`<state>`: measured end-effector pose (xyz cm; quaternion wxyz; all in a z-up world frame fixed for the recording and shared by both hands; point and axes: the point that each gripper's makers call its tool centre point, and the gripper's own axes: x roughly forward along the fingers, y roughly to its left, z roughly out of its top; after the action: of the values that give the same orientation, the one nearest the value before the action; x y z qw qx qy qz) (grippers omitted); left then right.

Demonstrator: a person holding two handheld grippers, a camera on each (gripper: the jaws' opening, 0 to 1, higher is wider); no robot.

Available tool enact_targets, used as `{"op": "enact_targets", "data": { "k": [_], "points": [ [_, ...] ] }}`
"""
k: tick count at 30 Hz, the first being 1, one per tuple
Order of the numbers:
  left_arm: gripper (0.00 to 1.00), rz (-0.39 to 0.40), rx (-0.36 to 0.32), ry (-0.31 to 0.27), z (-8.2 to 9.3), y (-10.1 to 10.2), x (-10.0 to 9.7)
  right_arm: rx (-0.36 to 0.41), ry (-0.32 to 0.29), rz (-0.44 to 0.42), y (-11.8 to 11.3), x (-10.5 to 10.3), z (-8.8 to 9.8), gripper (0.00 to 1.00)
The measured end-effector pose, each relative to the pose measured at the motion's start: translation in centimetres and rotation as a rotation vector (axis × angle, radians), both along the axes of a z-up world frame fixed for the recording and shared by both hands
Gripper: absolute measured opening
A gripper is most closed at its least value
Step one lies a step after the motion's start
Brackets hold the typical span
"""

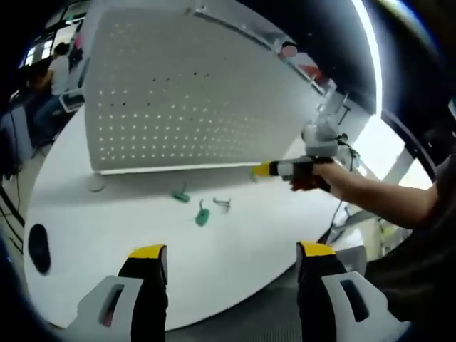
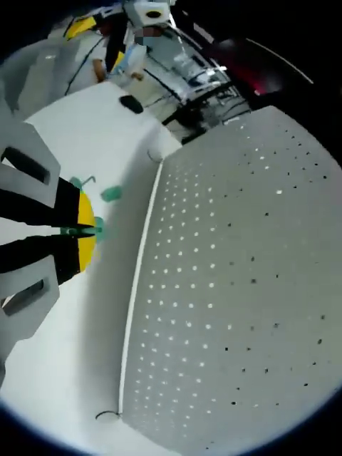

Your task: Insert the hook assembly into the mounting plate slot until the hook locks in place.

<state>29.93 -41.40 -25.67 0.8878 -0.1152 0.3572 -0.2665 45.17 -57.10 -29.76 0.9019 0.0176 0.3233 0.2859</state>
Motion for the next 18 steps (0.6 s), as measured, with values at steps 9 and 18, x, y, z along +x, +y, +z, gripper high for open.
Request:
{"op": "enact_targets", "data": {
  "k": [9,18],
  "points": [
    [0.70,-0.029,0.007,-0.043,1.1,-1.0,1.0,0.118,-0.088,0.056,3.6,-2.5,5.3,0.00],
    [0.59,-0.048,-0.012,-0.086,2.1,-2.2,1.6,0.210,-0.118,0.132,7.5,-6.7,8.3,0.00]
  ]
}}
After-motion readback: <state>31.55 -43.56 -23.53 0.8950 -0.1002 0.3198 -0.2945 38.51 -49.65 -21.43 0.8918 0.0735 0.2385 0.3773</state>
